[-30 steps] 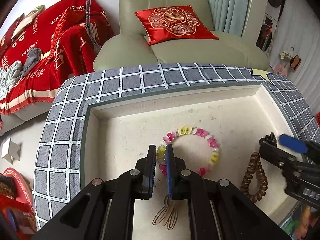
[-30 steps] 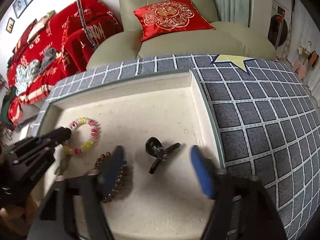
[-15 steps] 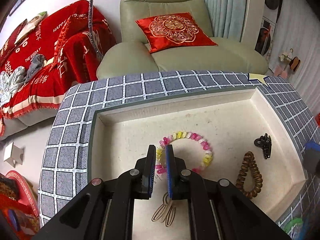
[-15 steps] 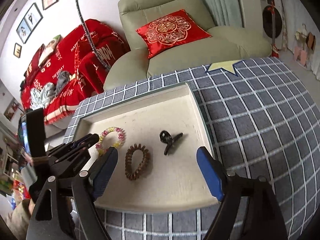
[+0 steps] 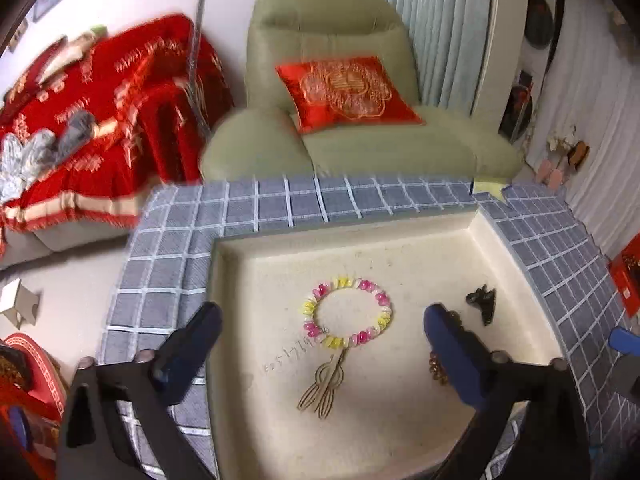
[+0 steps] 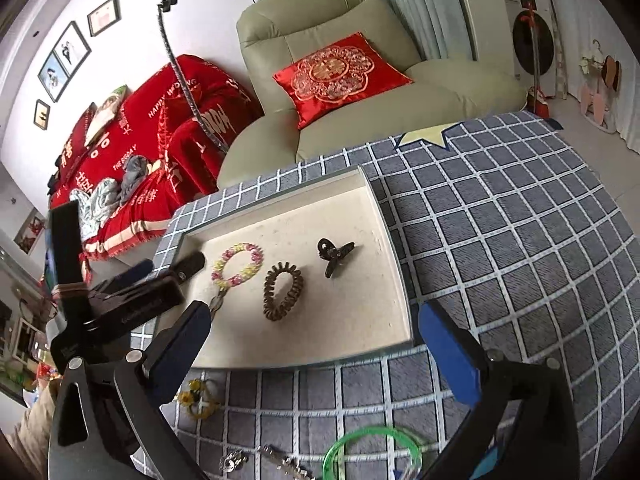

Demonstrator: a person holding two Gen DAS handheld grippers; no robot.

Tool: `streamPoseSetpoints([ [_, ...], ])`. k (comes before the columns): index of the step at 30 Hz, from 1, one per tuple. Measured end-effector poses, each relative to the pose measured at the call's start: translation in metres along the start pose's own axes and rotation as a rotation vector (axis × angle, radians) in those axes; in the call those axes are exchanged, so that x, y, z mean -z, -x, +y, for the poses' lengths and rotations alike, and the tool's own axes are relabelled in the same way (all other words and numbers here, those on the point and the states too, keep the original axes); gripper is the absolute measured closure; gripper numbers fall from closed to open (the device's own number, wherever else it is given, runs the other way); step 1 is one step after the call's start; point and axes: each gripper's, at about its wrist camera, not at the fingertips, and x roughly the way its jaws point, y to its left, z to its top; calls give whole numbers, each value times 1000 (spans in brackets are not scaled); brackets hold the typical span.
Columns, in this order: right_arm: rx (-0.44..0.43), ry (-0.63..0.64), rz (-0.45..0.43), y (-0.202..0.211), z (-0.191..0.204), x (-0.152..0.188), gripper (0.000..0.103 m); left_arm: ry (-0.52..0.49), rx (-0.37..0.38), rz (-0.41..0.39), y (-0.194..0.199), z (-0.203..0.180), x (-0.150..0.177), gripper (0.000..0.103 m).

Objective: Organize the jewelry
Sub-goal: 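Lift both tools out of the tray back over the table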

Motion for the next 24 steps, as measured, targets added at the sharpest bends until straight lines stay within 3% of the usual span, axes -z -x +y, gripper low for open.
streamPoseSetpoints([
  [8, -32, -13, -72, 37, 1, 14, 0, -21, 25, -55, 50, 1, 20, 0],
  [13, -31, -16, -120, 62, -1, 31, 0, -8, 63, -21, 73, 11, 42, 0],
  [19, -34, -26, -104, 78, -9, 47, 0, 26, 74, 25, 85, 25, 74, 0],
  [24, 28, -1, -39, 81, -14, 61, 0, 21, 35, 57, 88, 29, 100, 0],
])
